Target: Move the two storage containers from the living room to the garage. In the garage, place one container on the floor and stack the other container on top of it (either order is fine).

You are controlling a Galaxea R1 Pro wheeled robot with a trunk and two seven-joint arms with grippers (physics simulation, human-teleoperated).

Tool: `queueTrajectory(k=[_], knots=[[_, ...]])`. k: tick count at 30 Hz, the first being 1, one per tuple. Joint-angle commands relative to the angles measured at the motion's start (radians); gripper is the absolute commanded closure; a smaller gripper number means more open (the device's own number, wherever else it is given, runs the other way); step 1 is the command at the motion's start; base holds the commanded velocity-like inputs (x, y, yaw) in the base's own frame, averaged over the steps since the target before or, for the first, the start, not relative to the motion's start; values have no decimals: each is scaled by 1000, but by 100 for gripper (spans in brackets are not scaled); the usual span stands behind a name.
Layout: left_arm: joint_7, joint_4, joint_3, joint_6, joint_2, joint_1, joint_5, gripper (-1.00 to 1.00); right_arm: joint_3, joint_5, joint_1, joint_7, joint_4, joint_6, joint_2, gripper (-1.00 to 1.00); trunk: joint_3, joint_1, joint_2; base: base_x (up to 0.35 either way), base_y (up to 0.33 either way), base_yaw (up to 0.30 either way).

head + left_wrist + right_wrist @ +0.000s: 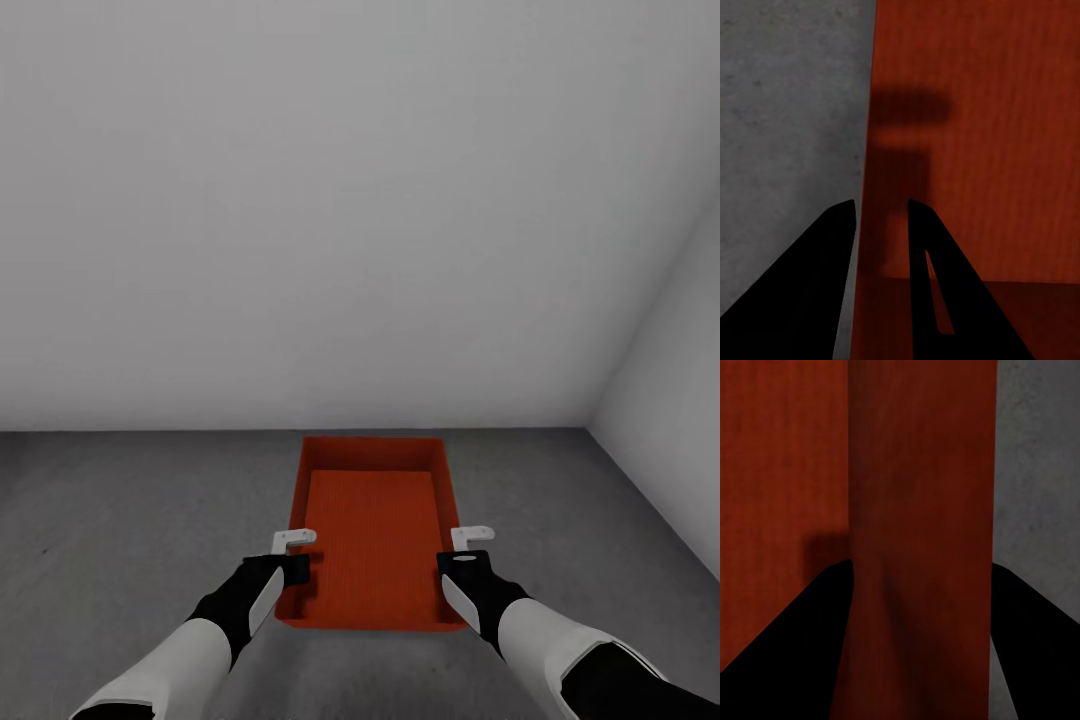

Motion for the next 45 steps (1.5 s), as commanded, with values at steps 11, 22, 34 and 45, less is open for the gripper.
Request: queueTrajectory(k=[11,22,34,45], knots=[[11,-5,-7,7,-1,0,-25,100,-7,-25,-1,-7,1,8,8,100,-36,42,-78,0,0,0],[11,-4,-7,7,-2,0,-25,100,-7,-25,-1,-7,1,8,9,100,-83,84,-155,0,0,0],[11,-4,-7,7,-2,0,-25,100,-7,-25,-1,-7,1,8,10,100,-130,130,-239,0,0,27],[11,-4,-7,7,-2,0,-25,100,-7,-25,-1,-7,1,9,9,100,-165,173,-316,0,0,129]])
